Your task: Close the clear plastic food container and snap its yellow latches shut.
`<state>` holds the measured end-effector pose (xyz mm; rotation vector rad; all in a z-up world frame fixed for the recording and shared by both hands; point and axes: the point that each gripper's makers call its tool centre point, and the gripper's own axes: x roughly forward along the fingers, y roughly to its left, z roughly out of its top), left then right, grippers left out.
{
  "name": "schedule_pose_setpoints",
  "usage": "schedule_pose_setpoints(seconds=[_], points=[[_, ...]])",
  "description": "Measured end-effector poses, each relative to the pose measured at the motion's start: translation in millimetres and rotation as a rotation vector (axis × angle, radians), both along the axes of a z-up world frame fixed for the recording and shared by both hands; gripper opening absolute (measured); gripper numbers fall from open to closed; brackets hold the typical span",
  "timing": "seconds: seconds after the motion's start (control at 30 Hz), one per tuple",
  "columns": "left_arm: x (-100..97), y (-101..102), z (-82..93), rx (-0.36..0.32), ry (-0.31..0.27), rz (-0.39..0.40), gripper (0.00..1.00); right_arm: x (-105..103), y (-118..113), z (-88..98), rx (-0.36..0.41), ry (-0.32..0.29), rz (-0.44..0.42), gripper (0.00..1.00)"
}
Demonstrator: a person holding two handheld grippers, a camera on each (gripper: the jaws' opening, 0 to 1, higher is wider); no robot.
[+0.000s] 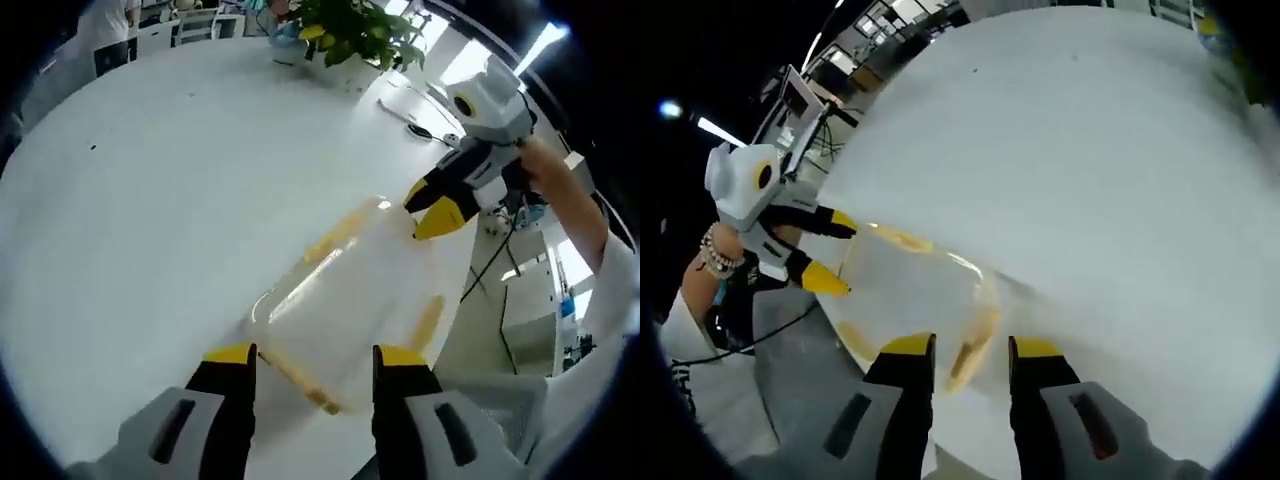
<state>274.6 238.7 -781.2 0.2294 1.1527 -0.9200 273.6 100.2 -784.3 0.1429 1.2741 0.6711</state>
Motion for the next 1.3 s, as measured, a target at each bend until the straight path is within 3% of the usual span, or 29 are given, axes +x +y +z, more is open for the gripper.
schedule_pose_setpoints(seconds=[0.13, 0.2, 0.43, 0.53, 0.6, 0.7, 0.8, 0.93, 1.07, 1.3], points=[[4.4, 1, 1.8, 0.025, -0.086, -0.069, 0.47, 1, 1, 1.8, -0.034, -0.041, 0.031, 0.28], [5.7, 2, 5.0, 0.027, -0.103, -0.064, 0.47, 4, 1, 3.3, -0.067, -0.104, 0.101, 0.28], [11.6, -1, 22.5, -0.039, -0.172, -0.096, 0.5, 14, 1, 13.5, -0.172, -0.242, 0.233, 0.26], [12.6, -6, 28.3, -0.038, -0.27, -0.195, 0.5, 16, 5, 21.2, -0.158, -0.25, 0.244, 0.3], [10.1, -11, 31.0, -0.035, -0.34, -0.265, 0.48, 23, 10, 28.1, -0.147, -0.298, 0.261, 0.27], [-3.0, -24, 31.8, -0.08, -0.331, -0.286, 0.43, 27, 19, 35.1, -0.131, -0.345, 0.296, 0.22], [-12.1, -35, 33.4, -0.111, -0.341, -0.327, 0.38, 29, 38, 45.8, -0.082, -0.435, 0.378, 0.21], [-14.4, -47, 37.4, -0.149, -0.362, -0.338, 0.35, 20, 57, 48.7, -0.037, -0.422, 0.432, 0.14], [-10.5, -51, 38.4, -0.161, -0.377, -0.325, 0.26, 15, 69, 46.6, -0.023, -0.421, 0.487, 0.02], [-10.6, -59, 27.1, -0.144, -0.394, -0.356, 0.2, 16, 84, 35.5, -0.024, -0.402, 0.537, 0.0]])
